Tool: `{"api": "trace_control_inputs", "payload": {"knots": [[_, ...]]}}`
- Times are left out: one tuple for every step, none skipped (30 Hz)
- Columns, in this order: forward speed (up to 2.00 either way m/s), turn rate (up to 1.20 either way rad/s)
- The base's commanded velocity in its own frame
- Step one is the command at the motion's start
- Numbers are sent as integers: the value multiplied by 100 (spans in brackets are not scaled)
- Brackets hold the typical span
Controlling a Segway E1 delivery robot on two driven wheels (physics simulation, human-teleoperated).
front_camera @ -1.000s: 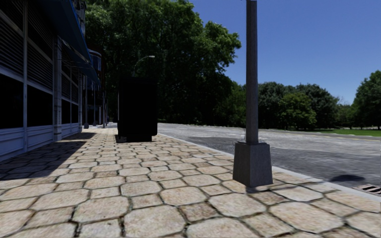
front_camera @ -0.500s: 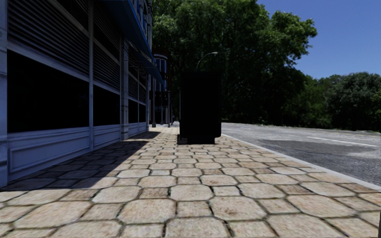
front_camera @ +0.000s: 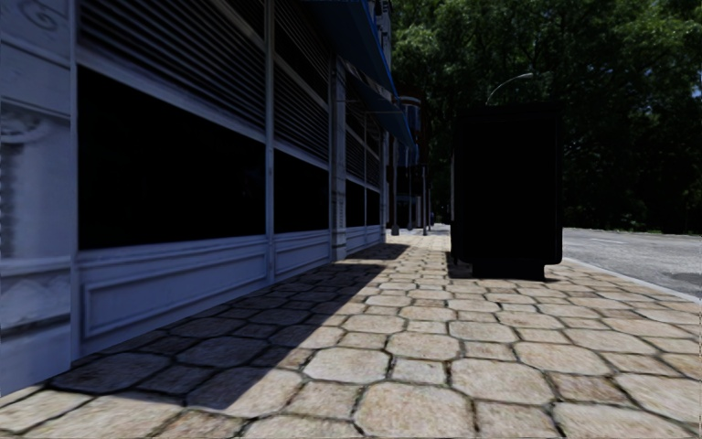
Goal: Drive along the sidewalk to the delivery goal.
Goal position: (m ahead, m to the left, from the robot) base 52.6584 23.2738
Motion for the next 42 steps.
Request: {"api": "trace_control_inputs", "payload": {"knots": [[200,0],[200,0],[200,0],[200,0],[200,0],[200,0],[200,0],[200,0],[200,0],[200,0],[200,0],[200,0],[200,0],[200,0],[200,0],[200,0],[200,0],[200,0],[200,-2],[200,-3],[200,-12],[200,-19],[200,-19],[200,-21],[200,-22],[200,-27],[200,-28],[200,-28],[200,-29],[200,-29],[200,-30],[200,-30],[200,-30],[200,-30],[200,-30],[200,-30],[200,-30],[200,-31],[200,-31],[200,-31],[200,-31],[200,-31]]}}
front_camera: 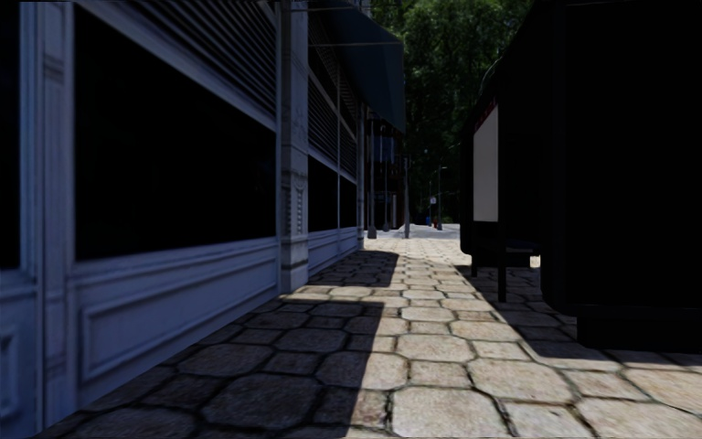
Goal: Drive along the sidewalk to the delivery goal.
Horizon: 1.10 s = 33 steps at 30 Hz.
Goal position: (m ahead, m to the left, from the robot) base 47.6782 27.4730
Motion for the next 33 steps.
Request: {"api": "trace_control_inputs", "payload": {"knots": [[200,-31],[200,-31],[200,-31],[200,-31],[200,-31],[200,-31],[200,-31],[200,-31],[200,-31],[200,-31],[200,-31],[200,-31],[200,-31],[200,-31],[200,-31],[200,-31],[200,-31],[200,-31],[200,-31],[200,-31],[200,-31],[200,-31],[200,-31],[200,-31],[200,-31],[200,-31],[200,-31],[200,-31],[200,-10],[200,-10],[200,0],[200,0],[200,0]]}}
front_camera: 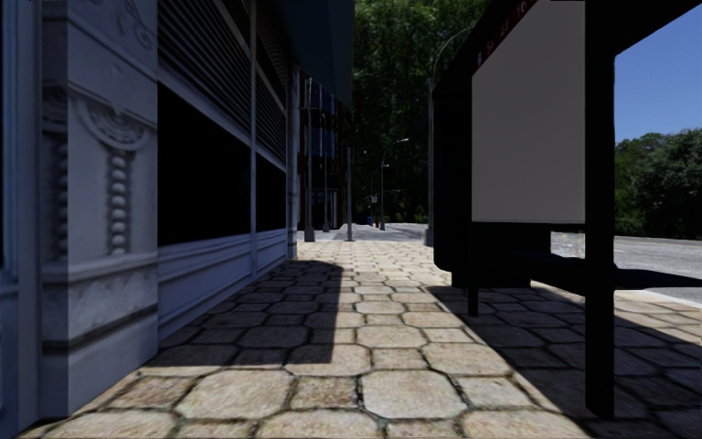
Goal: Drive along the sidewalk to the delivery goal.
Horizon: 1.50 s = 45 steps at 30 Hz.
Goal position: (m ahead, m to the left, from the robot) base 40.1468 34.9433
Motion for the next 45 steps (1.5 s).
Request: {"api": "trace_control_inputs", "payload": {"knots": [[200,0],[200,0],[200,0],[200,0],[200,0],[200,0],[200,0],[200,0],[200,0],[200,0],[200,0],[200,0],[200,0],[200,0],[200,0],[200,0],[200,0],[200,0],[200,0],[200,0],[200,0],[200,0],[200,0],[200,0],[200,0],[200,0],[200,0],[200,0],[200,0],[200,0],[200,0],[200,0],[200,0],[200,0],[200,0],[200,0],[200,0],[200,0],[200,0],[200,0],[200,0],[200,0],[200,0],[200,0],[200,0]]}}
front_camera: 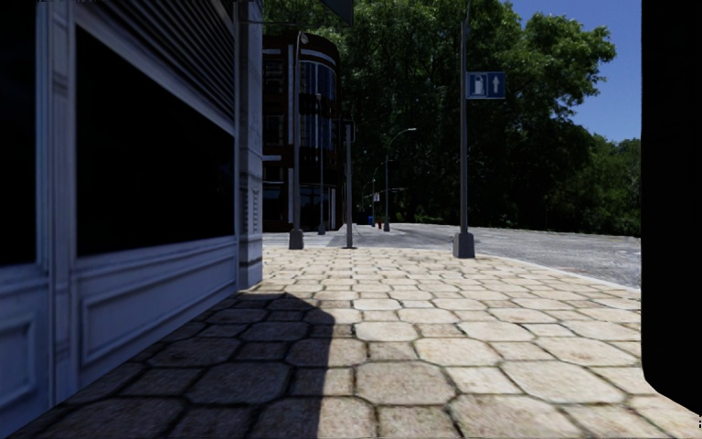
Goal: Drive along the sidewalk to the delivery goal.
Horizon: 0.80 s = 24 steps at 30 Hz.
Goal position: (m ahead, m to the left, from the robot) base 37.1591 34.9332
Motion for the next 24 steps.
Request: {"api": "trace_control_inputs", "payload": {"knots": [[200,0],[200,0],[200,0],[200,0],[200,0],[200,0],[200,0],[200,0],[200,0],[200,0],[200,0],[200,0],[200,0],[200,0],[200,0],[200,0],[200,0],[200,0],[200,0],[200,0],[200,0],[200,0],[200,0],[200,0]]}}
